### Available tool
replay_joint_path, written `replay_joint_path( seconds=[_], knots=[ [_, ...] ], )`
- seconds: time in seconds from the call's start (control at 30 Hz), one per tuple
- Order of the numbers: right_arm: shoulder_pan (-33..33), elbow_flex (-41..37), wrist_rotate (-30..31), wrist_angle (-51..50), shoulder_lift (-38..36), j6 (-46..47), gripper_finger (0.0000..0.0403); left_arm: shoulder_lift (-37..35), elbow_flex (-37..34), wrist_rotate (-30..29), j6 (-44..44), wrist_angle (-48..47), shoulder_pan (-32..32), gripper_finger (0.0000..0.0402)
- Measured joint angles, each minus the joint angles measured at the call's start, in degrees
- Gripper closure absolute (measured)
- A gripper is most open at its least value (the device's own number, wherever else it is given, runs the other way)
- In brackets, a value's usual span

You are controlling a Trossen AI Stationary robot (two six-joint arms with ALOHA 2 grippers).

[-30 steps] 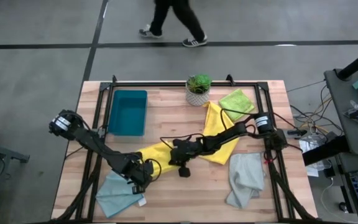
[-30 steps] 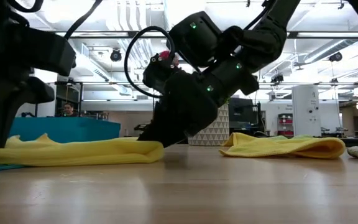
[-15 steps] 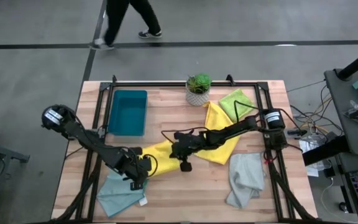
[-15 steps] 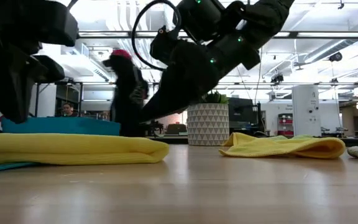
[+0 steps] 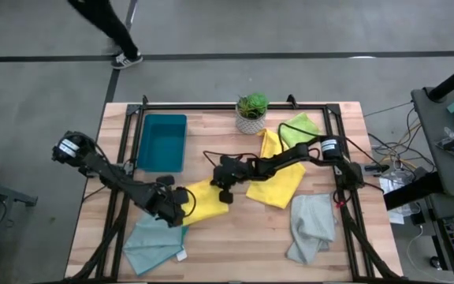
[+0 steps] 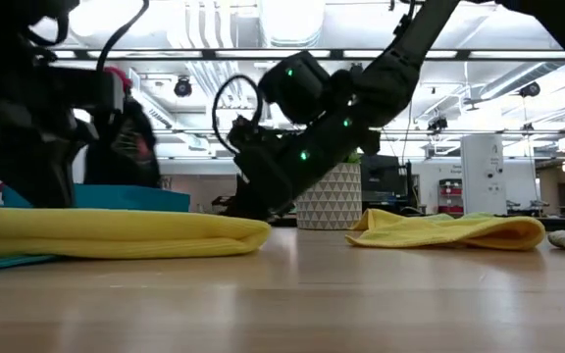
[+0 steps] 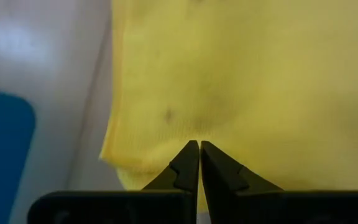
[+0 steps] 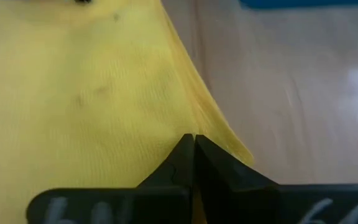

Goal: Fold microfiber towels
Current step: Fold the left yellow towel

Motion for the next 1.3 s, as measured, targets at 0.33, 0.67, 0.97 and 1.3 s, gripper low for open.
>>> replay_joint_path(
  seconds=[0.33,0.67,0.97,1.3],
  knots=[
    [-1.45,-0.36,0.95,-10.62,-3.28,-4.26,0.0394,-0.25,0.11,-5.37,-0.44,0.02,1.05,0.0398],
    [-1.27,-2.65,1.78,-13.07,-9.99,-4.76,0.0394,-2.43,0.89,-5.34,1.06,0.94,1.05,0.0398],
    [3.32,-5.2,1.54,-12.1,-13.49,-1.9,0.0394,-2.54,0.56,6.43,-2.81,1.11,0.63,0.0398],
    [7.27,-6.69,1.6,5.7,-5.98,3.43,0.0394,-1.84,-2.42,12.64,-7.82,1.37,-1.76,0.0398]
  ],
)
